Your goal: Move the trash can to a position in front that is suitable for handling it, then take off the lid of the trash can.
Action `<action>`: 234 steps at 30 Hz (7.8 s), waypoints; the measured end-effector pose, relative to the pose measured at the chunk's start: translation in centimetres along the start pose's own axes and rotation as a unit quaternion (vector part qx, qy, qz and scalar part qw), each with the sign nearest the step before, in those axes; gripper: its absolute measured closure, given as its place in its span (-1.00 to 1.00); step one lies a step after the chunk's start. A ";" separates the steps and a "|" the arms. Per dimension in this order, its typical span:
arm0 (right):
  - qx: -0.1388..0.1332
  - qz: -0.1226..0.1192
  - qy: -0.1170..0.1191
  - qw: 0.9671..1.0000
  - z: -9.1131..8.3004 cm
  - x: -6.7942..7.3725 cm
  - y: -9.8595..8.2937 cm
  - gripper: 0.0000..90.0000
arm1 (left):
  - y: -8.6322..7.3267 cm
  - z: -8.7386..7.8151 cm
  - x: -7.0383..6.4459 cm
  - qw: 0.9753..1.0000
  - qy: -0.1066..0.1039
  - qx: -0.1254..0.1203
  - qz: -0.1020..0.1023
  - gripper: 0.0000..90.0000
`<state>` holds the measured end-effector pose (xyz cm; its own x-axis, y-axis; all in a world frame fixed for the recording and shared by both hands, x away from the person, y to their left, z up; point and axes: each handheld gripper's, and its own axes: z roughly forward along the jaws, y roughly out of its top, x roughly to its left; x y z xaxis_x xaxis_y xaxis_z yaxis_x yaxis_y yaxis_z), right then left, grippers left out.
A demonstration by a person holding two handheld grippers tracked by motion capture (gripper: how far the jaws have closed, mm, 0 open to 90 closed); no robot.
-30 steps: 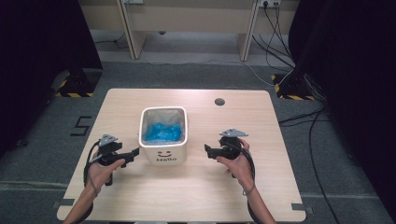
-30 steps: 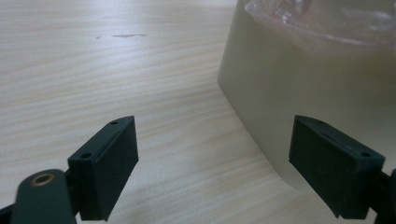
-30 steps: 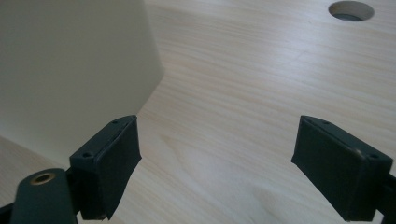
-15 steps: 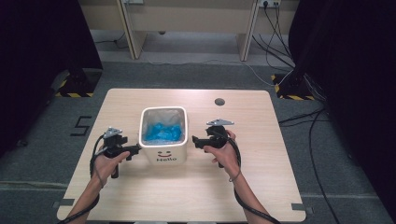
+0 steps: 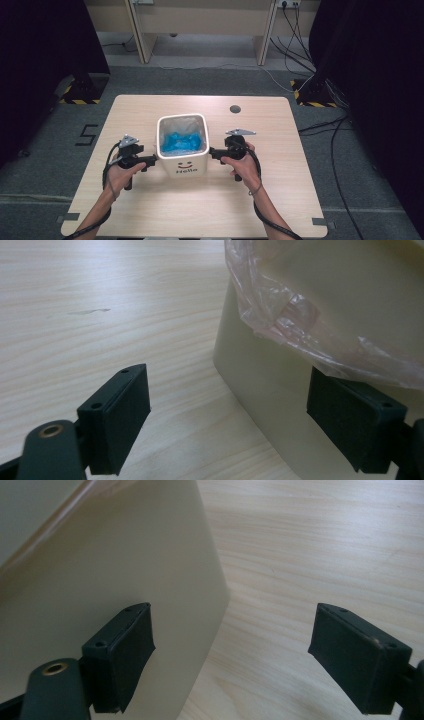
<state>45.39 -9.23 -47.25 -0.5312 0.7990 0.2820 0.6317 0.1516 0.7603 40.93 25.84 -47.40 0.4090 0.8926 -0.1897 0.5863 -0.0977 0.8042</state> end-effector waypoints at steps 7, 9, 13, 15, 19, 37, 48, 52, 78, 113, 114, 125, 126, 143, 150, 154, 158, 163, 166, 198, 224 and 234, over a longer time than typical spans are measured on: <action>-0.007 0.011 -0.002 1.000 -1.8 -1.3 -1.2 -0.54 | 0.1 0.7 -2.5 1.000 -0.003 0.002 0.020 -0.57; -0.006 0.019 0.000 1.000 -2.4 -1.8 -1.7 -0.53 | 0.1 0.8 -3.2 1.000 -0.003 0.002 0.029 -0.57; -0.003 0.025 -0.003 1.000 -3.5 -2.5 -2.6 -0.51 | 0.0 1.1 -4.4 0.999 -0.010 0.002 0.036 -0.56; -0.008 0.031 -0.005 0.999 -4.1 -2.6 -3.1 -0.50 | 0.0 1.1 -5.0 0.999 -0.014 0.004 0.039 -0.56; -0.010 0.037 -0.010 0.999 -4.9 -2.8 -4.2 -0.49 | -0.1 1.1 -5.8 0.999 -0.014 0.004 0.047 -0.54; -0.016 0.038 -0.023 0.999 -7.2 -2.3 -6.4 -0.33 | -0.2 1.0 -7.7 0.998 -0.024 0.006 0.062 -0.40; -0.016 0.030 -0.037 0.999 -8.0 -2.5 -6.9 -0.50 | -0.9 0.4 -7.5 0.997 -0.048 -0.001 0.056 -0.57; -0.021 0.038 -0.047 0.998 -8.2 -3.5 -7.1 -0.53 | -1.6 -0.4 -6.7 0.998 -0.045 -0.005 0.040 -0.58; -0.015 0.051 -0.059 0.997 -8.5 -5.3 -7.8 -0.57 | -5.1 -2.3 -6.9 0.995 -0.082 0.010 0.048 -0.65; -0.080 0.010 -0.076 0.994 -11.2 -3.8 2.0 -0.54 | -0.2 -6.1 -12.9 0.986 -0.109 -0.022 0.125 -0.67; -0.082 0.007 -0.073 0.994 -11.2 -3.7 2.4 -0.50 | -0.1 -6.0 -13.1 0.986 -0.109 -0.023 0.125 -0.67; -0.065 -0.034 -0.061 0.995 -8.9 -1.8 5.7 -0.32 | 0.8 -4.9 -14.2 0.984 -0.106 -0.009 0.145 -0.66; -0.061 -0.039 -0.061 0.996 -8.6 -1.5 5.9 -0.31 | 0.8 -4.8 -14.3 0.984 -0.104 -0.011 0.145 -0.66; -0.001 -0.084 -0.047 0.995 -4.7 0.1 7.7 0.11 | 1.0 -3.3 -14.6 0.985 -0.086 -0.016 0.151 -0.68; 0.035 -0.119 -0.062 0.990 -4.3 0.9 7.7 0.27 | 1.0 -3.1 -14.3 0.986 -0.084 -0.019 0.145 -0.64; 0.033 -0.109 -0.060 0.992 -4.7 0.4 7.5 0.36 | 1.0 -3.2 -14.3 0.986 -0.085 -0.021 0.143 -0.64; 0.040 -0.113 -0.060 0.991 -5.0 0.2 7.2 0.55 | 1.0 -3.0 -14.5 0.985 -0.083 -0.018 0.148 -0.68; 0.021 -0.093 -0.055 0.994 -5.5 0.2 7.5 0.60 | 1.2 -3.4 -14.6 0.986 -0.086 -0.024 0.141 -0.68; 0.021 -0.099 -0.059 0.993 -5.8 0.5 7.8 0.62 | 1.4 -3.8 -14.9 0.985 -0.089 -0.029 0.144 -0.68; -0.059 -0.052 0.006 0.997 -13.9 -2.7 8.7 0.68 | 0.2 -6.0 -12.8 0.986 -0.086 -0.020 0.143 -0.65; -0.048 0.018 -0.086 0.995 -19.7 -11.4 2.2 0.68 | -5.6 -3.5 -7.1 0.990 -0.061 0.016 0.124 -0.67; -0.019 0.016 -0.133 0.991 -18.6 -13.0 -0.3 0.68 | -6.9 -2.9 -5.4 0.991 -0.047 0.038 0.116 -0.67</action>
<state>41.66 -30.50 -40.29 -0.3410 0.9286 0.1465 0.6207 0.1054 0.7769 32.62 22.96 -50.26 0.5999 0.7978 -0.0597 0.5186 -0.3310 0.7883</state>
